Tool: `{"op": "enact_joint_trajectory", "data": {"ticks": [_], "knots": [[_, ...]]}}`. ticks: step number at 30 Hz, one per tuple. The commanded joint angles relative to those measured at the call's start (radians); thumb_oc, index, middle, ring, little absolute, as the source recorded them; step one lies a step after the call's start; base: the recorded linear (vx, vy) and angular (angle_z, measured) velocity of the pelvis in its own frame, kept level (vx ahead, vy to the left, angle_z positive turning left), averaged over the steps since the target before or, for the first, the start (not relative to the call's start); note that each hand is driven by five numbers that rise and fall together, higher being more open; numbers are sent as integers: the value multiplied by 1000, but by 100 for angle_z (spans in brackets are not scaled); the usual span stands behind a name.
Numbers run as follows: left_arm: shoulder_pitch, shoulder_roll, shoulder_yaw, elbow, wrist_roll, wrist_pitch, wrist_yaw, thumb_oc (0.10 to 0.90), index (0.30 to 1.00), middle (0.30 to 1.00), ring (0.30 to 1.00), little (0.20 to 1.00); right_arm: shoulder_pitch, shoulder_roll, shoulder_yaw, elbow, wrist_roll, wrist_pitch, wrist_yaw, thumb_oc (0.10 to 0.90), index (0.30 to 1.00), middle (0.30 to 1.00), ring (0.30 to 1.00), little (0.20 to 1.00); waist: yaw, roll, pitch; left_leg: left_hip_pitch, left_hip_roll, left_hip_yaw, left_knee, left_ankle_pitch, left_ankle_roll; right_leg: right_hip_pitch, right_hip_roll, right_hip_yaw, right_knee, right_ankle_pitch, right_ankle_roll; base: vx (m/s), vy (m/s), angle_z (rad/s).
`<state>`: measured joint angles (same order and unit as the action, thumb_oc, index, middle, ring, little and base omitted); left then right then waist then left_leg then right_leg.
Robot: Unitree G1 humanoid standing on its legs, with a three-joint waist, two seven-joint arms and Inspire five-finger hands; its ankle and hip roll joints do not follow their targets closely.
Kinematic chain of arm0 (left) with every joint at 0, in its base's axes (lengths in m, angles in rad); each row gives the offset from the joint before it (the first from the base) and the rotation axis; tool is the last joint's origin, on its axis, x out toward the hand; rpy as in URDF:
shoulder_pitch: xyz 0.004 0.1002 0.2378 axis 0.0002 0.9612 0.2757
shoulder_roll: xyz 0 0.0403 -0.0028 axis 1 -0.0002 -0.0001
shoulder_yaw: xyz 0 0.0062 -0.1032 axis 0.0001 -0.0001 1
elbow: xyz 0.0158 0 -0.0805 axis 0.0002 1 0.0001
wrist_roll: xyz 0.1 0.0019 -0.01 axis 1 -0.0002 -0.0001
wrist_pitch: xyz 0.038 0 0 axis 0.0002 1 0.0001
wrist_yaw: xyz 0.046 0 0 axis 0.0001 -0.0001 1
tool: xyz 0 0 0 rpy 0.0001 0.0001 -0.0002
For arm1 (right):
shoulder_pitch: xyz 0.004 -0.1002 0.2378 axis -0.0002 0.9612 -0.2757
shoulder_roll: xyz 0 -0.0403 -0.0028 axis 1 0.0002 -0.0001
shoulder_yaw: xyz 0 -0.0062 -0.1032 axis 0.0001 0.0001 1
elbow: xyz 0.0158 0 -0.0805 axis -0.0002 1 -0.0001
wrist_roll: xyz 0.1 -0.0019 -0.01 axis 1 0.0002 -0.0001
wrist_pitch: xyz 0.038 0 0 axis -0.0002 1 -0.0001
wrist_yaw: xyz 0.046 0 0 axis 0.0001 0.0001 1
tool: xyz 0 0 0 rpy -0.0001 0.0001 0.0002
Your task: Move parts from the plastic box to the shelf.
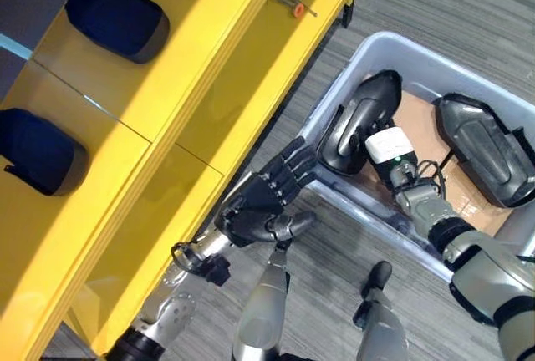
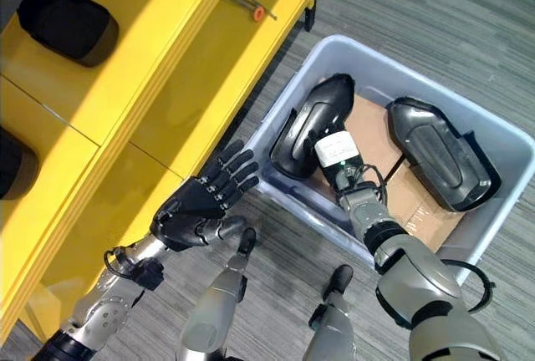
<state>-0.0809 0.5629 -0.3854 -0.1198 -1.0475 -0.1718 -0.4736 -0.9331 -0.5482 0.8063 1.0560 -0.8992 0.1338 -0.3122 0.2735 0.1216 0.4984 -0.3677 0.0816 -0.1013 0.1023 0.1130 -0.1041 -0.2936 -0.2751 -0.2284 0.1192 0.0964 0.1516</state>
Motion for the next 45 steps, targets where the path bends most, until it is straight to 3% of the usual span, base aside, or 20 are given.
{"op": "enact_joint_trajectory", "data": {"ticks": [1, 4, 7, 11, 13, 15, 23, 29, 32, 34, 37, 45], "knots": [[-36, -39, 4, -129, 17, -60, -46, 900, 1000, 1000, 1000, 1000, -80, -65, 17, 70, 9, 69, 39, 900, 1000, 1000, 1000, 1000, 18, 26, 11, -32, -103, 33, -27, 51, 103, -9, 67, -23, 138, -79, -56, -30, -9, 3], [-45, -46, -2, -128, 38, -90, -16, 900, 1000, 1000, 1000, 1000, -89, -49, 13, 98, 154, 126, 163, 900, 1000, 1000, 1000, 1000, 20, 29, 22, -44, -104, 34, -35, 61, 104, -27, 67, -24, 146, -78, -56, -43, -18, 2], [-58, -58, -4, -129, 33, -86, -5, 900, 1000, 1000, 1000, 1000, -95, -32, -22, 149, 193, 212, 170, 900, 1000, 1000, 1000, 1000, 21, 31, 22, -52, -103, 32, -38, 64, 105, -38, 69, -26, 155, -81, -60, 0, 0, 0], [-64, -69, -10, -141, 45, -81, -3, 900, 1000, 1000, 1000, 1000, -111, -39, -65, 219, 164, 278, 192, 900, 1000, 1000, 1000, 1000, 19, 36, 22, -51, -102, 32, -34, 61, 103, -43, 71, -27, 161, -81, -62, -8, 0, 4], [-61, -68, -11, -145, 50, -86, -1, 900, 1000, 1000, 1000, 1000, -110, -46, -69, 226, 157, 273, 194, 900, 1000, 1000, 1000, 1000, 19, 36, 22, -49, -101, 33, -34, 61, 103, -40, 71, -27, 159, -80, -62, 0, 0, 0], [-50, -60, -6, -165, 41, -91, -2, 900, 1000, 1000, 1000, 1000, -91, -82, -76, 239, 115, 327, 241, 900, 1000, 1000, 1000, 1000, 12, 33, 22, -36, -97, 41, -33, 58, 102, -25, 73, -26, 152, -80, -62, 0, 0, 0], [-33, -43, 14, -197, 24, -69, -13, 900, 1000, 1000, 1000, 1000, -55, -145, -118, 284, 103, 340, 193, 900, 1000, 1000, 1000, 1000, -2, 24, 22, 0, -85, 58, -36, 48, 99, 9, 77, -24, 127, -74, -61, 0, 0, 0], [-31, -20, 15, -205, 9, -67, -29, 900, 1000, 1000, 1000, 1000, -68, -211, -109, 275, -34, 328, 96, 900, 1000, 1000, 1000, 1000, -10, 21, 11, 19, -82, 63, -41, 44, 100, 27, 82, -20, 116, -74, -61, -2, -2, -1], [-19, -10, 19, -205, -3, -71, -42, 900, 1000, 1000, 1000, 1000, -60, -232, -103, 265, -29, 337, 77, 900, 1000, 1000, 1000, 1000, -12, 19, 7, 24, -81, 65, -43, 43, 99, 32, 83, -19, 112, -75, -60, 0, 0, 0], [-17, -5, 18, -206, -6, -67, -51, 900, 1000, 1000, 1000, 1000, -53, -239, -98, 258, -11, 357, 2, 900, 1000, 1000, 1000, 1000, -13, 17, 2, 30, -81, 68, -48, 41, 100, 38, 85, -17, 105, -74, -59, 0, 0, 0], [-12, 11, 17, -207, -15, -76, -71, 900, 1000, 1000, 1000, 1000, -80, -254, -90, 232, -15, 399, 11, 900, 1000, 1000, 1000, 1000, -19, 12, -7, 42, -76, 77, -53, 37, 99, 49, 90, -12, 89, -72, -59, -34, -31, -6], [-26, 29, 31, -206, -18, -77, -88, 900, 1000, 1000, 1000, 1000, -87, -250, -71, 225, 11, 384, -55, 900, 1000, 1000, 1000, 1000, -24, 9, -32, 72, -74, 77, -66, 31, 98, 75, 93, -5, 71, -72, -61, -8, -10, -5]]}}
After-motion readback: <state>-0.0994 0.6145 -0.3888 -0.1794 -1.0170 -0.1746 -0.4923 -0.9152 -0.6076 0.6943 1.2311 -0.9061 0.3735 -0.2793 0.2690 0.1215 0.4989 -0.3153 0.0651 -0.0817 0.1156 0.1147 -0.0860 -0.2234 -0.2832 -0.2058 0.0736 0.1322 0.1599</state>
